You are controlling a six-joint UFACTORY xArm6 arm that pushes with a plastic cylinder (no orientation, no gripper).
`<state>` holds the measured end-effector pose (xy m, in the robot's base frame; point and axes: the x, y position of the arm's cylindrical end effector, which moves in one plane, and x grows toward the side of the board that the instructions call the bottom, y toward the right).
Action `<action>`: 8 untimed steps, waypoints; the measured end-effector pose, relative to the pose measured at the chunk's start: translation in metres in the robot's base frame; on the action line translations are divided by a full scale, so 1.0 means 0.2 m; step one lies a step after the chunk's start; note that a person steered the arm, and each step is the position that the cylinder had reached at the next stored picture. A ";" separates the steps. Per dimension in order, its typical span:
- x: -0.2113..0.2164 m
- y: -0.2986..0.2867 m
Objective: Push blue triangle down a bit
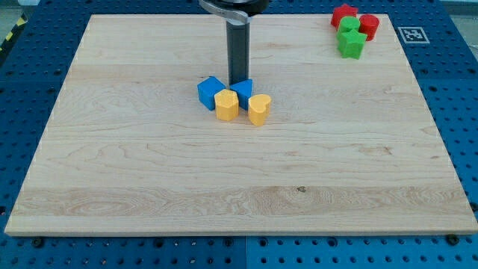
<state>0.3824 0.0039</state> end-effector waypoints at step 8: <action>0.34 -0.02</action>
<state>0.4496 -0.0001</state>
